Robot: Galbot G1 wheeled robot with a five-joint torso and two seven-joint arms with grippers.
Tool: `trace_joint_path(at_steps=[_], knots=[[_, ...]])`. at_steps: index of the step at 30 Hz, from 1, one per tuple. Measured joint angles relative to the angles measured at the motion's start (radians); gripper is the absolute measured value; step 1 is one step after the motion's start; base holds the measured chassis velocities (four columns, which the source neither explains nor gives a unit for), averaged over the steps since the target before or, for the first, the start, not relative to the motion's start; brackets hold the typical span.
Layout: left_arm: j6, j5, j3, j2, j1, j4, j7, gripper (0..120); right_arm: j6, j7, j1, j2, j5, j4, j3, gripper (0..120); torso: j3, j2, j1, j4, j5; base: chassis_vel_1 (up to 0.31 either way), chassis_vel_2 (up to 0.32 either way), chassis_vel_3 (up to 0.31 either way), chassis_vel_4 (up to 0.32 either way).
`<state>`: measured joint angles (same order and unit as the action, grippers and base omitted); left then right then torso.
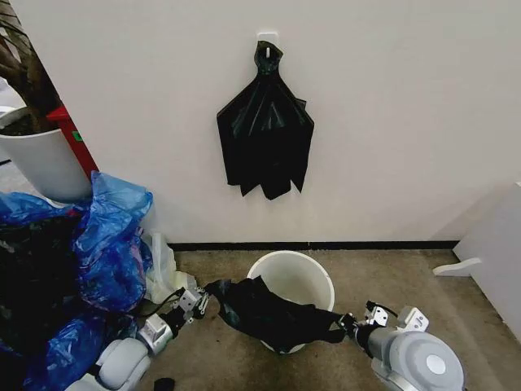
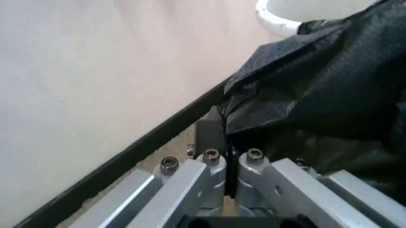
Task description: Place the garbage bag over the trash bin.
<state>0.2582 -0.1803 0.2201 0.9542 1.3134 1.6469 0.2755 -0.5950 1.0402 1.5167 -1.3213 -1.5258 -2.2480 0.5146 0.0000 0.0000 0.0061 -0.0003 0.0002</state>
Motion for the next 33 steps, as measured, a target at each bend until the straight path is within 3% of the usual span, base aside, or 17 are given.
trace_joint_path(at_steps=[8,24,31,33], knots=[[-0.002,0.028,-0.091,0.024,-0.037,-0.019,0.001,0,-0.001,-0.037,-0.019,0.009,0.054,0.018,0.003,11,0.000,0.000,0.000,0.0000,-0.0002,0.000,0.000,0.000,0.000],[-0.008,0.013,-0.078,0.033,-0.060,-0.051,0.000,0,-0.024,-0.137,-0.049,0.012,0.113,0.092,0.000,18,0.000,0.000,0.000,-0.0001,-0.0001,0.000,0.000,0.000,0.000],[-0.015,0.011,-0.083,0.030,-0.045,-0.023,-0.036,0,-0.042,-0.142,-0.037,0.015,0.118,0.074,0.003,41,0.000,0.000,0.000,-0.0001,-0.0002,0.000,0.000,0.000,0.000],[-0.015,0.006,-0.077,0.023,-0.033,-0.007,-0.049,8,-0.044,-0.130,-0.031,0.017,0.117,0.055,0.003,50,0.000,0.000,0.000,-0.0001,-0.0002,0.000,0.000,0.000,0.000]])
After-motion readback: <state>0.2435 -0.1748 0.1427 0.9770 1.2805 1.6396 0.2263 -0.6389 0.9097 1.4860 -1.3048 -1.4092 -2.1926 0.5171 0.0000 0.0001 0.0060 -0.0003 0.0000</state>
